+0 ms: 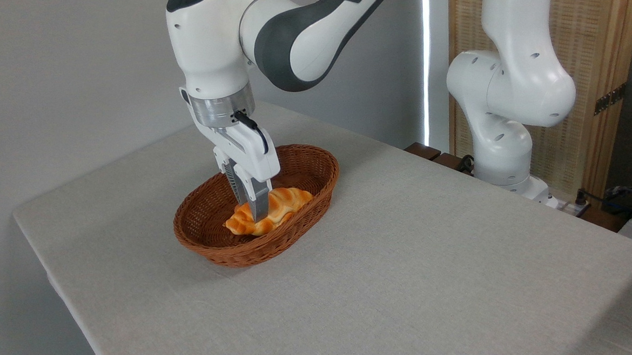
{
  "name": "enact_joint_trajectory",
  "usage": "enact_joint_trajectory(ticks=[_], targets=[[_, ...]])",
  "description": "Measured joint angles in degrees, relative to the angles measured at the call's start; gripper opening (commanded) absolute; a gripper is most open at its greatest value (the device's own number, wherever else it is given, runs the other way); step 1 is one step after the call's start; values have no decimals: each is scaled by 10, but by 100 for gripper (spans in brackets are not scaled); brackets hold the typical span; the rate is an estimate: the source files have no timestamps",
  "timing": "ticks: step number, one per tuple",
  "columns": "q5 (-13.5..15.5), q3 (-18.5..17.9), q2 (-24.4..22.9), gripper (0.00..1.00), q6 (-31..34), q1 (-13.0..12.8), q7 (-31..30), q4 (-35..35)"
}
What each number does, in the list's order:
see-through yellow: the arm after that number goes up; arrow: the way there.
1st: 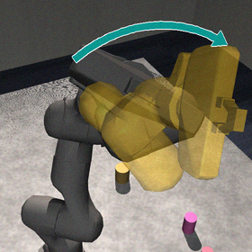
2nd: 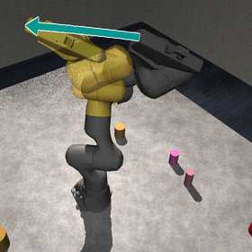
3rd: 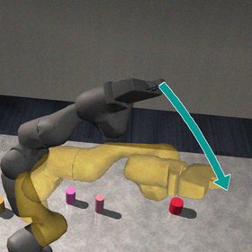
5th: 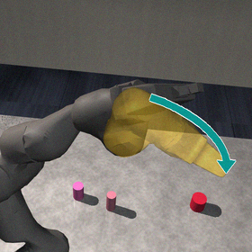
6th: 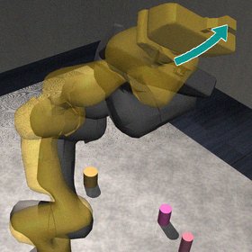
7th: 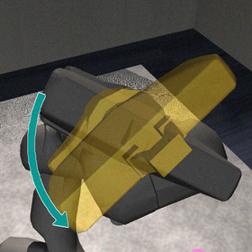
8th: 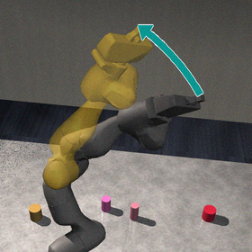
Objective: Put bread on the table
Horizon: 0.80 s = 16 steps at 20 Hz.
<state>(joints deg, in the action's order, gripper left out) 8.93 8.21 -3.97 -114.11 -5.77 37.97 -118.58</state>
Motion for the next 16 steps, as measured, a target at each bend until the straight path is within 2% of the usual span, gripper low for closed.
enact_joint_trajectory(ticks=[16], targets=[[0, -1, -9, 23, 0, 1, 0, 0]])
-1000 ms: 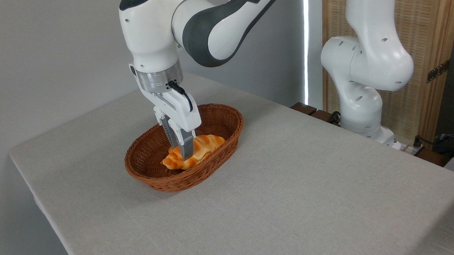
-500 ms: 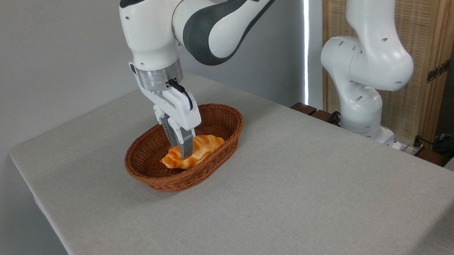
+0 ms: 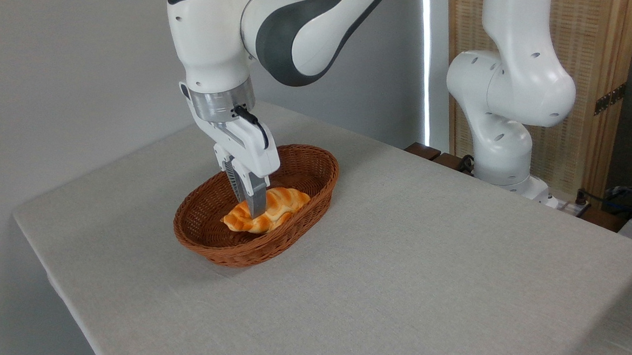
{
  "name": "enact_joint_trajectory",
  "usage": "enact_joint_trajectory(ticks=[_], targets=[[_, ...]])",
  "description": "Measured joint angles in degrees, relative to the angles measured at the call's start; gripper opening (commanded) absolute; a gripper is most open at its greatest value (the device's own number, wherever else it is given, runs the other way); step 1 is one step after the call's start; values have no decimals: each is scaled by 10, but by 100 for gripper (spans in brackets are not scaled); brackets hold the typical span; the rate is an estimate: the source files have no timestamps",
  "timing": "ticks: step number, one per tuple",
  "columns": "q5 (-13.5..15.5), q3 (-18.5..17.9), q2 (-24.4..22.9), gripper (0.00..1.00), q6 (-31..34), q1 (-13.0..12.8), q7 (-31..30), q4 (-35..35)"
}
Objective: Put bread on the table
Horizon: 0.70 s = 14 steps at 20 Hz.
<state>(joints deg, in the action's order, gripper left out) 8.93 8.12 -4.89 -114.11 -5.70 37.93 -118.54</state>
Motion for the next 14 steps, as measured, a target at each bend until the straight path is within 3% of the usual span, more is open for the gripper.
enact_joint_trajectory(ticks=[11, 14], targets=[[1, -3, -14, 23, 2, 1, -28, 11], [1, -21, -17, 23, 41, 2, -35, 32]])
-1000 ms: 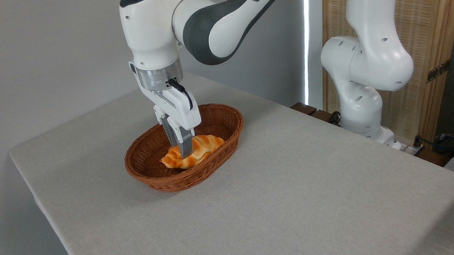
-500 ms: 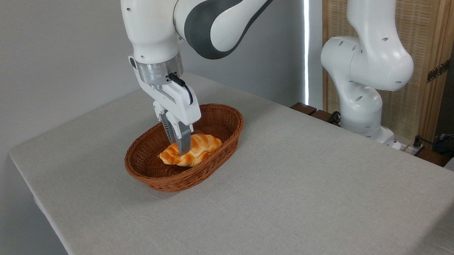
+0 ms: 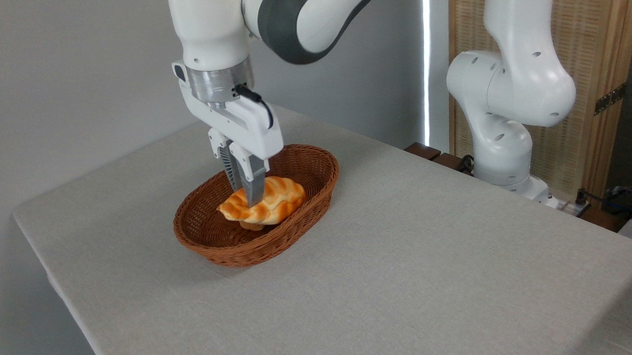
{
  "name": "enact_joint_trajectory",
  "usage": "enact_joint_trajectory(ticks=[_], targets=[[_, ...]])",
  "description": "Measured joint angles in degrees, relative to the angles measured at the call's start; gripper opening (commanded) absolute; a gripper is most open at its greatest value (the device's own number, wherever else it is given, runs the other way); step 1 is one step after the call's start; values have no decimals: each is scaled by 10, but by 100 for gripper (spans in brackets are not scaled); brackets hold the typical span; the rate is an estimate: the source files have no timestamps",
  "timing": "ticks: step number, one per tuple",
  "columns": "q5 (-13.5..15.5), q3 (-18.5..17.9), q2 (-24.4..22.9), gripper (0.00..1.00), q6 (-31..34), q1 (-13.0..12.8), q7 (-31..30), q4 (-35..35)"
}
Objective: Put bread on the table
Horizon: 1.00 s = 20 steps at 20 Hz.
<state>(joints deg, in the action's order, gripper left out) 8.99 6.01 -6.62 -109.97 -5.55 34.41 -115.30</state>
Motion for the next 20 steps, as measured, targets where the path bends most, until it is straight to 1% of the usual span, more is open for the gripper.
enact_joint_trajectory(ticks=[2, 4, 10, 11, 13, 14, 15, 17, 18, 19, 20], targets=[[0, -23, -3, 24, 38, 1, 0, 22], [0, -42, -5, 24, 62, 2, 0, 38], [0, -79, -9, 24, 73, 3, 0, 43], [-4, -83, -9, 25, 73, 3, 0, 43], [-23, -93, -9, 26, 75, 4, 0, 43], [-29, -98, -9, 28, 75, 4, 1, 43], [-34, -103, -8, 34, 76, 5, 2, 43], [-48, -107, -7, 50, 76, 5, 5, 42], [-52, -107, -7, 80, 76, 5, 10, 42], [-54, -107, -7, 100, 76, 5, 14, 42], [-55, -107, -6, 100, 76, 5, 15, 42]])
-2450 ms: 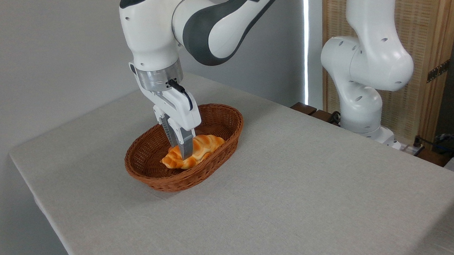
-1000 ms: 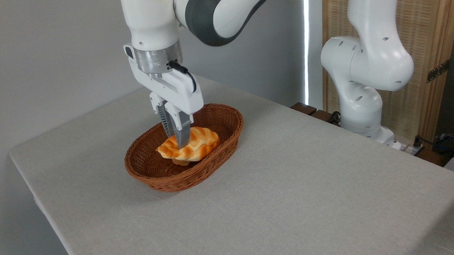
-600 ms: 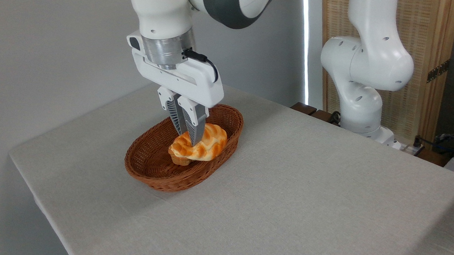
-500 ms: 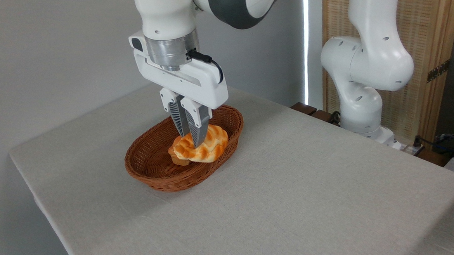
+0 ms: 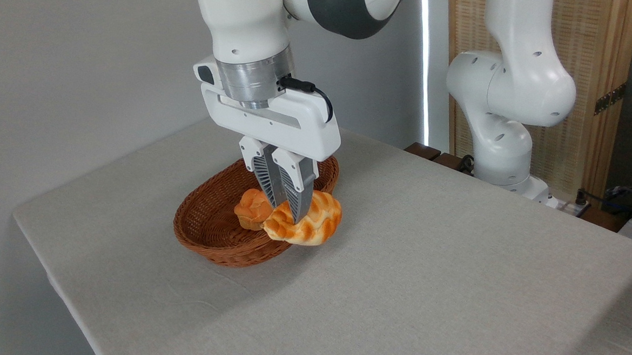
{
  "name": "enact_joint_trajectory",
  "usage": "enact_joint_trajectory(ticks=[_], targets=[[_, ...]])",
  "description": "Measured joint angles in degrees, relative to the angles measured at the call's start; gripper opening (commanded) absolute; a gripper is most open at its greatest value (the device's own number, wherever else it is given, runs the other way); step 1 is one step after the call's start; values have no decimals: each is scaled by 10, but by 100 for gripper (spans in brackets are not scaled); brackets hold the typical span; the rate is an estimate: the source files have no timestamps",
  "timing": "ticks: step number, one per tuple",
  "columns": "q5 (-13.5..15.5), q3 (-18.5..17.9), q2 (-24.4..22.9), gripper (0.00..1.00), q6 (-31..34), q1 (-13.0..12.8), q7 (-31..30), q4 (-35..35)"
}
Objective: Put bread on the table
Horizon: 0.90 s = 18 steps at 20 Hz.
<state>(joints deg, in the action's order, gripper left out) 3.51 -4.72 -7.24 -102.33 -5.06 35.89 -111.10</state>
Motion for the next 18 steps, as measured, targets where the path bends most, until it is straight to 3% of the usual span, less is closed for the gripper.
enact_joint_trajectory(ticks=[5, 18], targets=[[-18, 0, 4, 100, 0, 0, 1, 0], [-19, 0, 5, 100, -21, -1, 1, 1]])
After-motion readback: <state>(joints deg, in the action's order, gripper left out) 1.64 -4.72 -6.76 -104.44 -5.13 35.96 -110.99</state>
